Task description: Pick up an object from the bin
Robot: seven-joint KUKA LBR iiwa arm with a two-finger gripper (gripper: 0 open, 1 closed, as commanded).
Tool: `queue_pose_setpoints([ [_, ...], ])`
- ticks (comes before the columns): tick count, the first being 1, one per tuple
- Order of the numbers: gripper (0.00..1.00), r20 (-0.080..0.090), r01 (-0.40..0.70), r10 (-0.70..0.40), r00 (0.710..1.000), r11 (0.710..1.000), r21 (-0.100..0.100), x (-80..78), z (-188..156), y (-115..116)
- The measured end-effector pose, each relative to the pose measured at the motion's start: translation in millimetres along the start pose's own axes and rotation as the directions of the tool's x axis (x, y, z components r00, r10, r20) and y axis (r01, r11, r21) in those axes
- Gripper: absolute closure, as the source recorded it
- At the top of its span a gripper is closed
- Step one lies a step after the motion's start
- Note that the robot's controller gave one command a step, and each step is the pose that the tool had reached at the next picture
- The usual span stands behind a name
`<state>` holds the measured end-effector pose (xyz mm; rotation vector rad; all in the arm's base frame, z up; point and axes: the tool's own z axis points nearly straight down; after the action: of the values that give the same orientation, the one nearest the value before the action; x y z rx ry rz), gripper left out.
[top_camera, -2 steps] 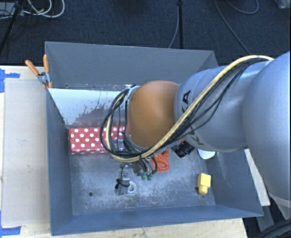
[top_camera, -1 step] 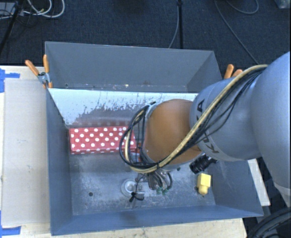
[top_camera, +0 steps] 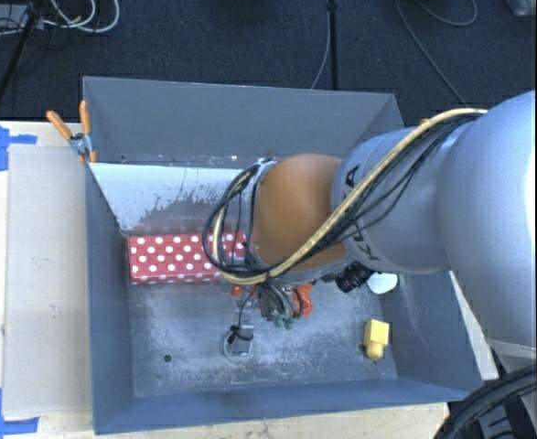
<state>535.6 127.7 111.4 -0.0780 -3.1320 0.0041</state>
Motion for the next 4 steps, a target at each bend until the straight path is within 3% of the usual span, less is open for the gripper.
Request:
queue_pose_setpoints([
  [1, 0.00, 0.001, 0.045, -0.045, 0.999, 0.999, -0.004, -8.4, -0.4, -32.9],
  [2, 0.00, 0.000, -0.048, 0.048, 0.999, 0.999, 0.003, -41.0, 7.6, -59.8],
  [3, 0.00, 0.002, -0.129, 0.129, 0.992, 0.992, -0.004, -55.3, 21.0, -59.3],
  [4, 0.00, -0.002, -0.133, 0.133, 0.991, 0.991, 0.000, -54.7, 32.2, -64.3],
])
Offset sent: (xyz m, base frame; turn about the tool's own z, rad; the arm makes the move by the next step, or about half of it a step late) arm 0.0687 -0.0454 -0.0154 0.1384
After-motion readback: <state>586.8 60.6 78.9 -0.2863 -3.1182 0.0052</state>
